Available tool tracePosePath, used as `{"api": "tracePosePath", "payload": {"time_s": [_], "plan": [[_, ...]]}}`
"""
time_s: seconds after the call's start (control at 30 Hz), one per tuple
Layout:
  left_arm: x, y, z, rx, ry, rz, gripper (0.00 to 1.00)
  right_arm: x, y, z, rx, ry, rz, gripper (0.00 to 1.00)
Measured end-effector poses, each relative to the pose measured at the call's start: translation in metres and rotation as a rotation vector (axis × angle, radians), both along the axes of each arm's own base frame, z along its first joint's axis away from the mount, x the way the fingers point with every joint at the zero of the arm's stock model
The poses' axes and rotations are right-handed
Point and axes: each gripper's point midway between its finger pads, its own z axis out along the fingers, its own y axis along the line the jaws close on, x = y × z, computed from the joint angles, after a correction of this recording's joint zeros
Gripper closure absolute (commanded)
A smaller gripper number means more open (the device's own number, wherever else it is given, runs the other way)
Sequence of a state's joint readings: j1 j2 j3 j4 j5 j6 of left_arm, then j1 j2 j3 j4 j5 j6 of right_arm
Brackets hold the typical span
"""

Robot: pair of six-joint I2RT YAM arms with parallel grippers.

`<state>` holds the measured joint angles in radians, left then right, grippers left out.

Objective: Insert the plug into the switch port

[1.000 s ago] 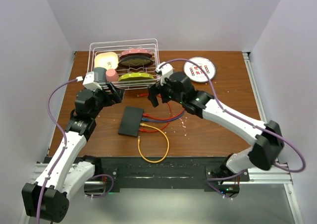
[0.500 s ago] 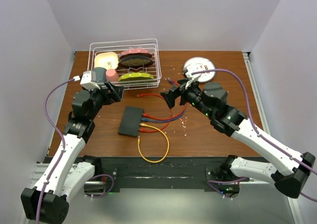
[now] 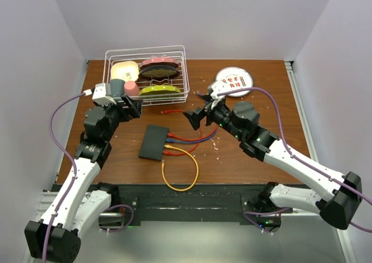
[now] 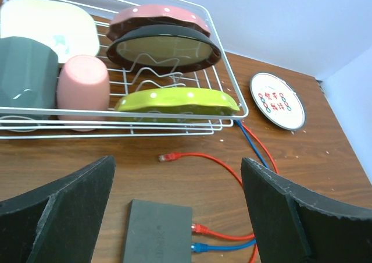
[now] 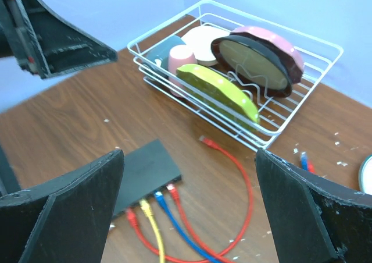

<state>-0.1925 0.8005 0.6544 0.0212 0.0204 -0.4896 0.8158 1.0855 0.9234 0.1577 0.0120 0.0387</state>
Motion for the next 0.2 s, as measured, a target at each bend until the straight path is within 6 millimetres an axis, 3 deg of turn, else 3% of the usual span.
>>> {"api": "tracePosePath", "payload": {"time_s": [0.2], "plan": [[0.003, 0.010, -0.005, 0.012, 0.002, 0.056, 0.10, 0.017, -0.009, -0.009, -0.018, -0.012, -0.102, 0.01]]}}
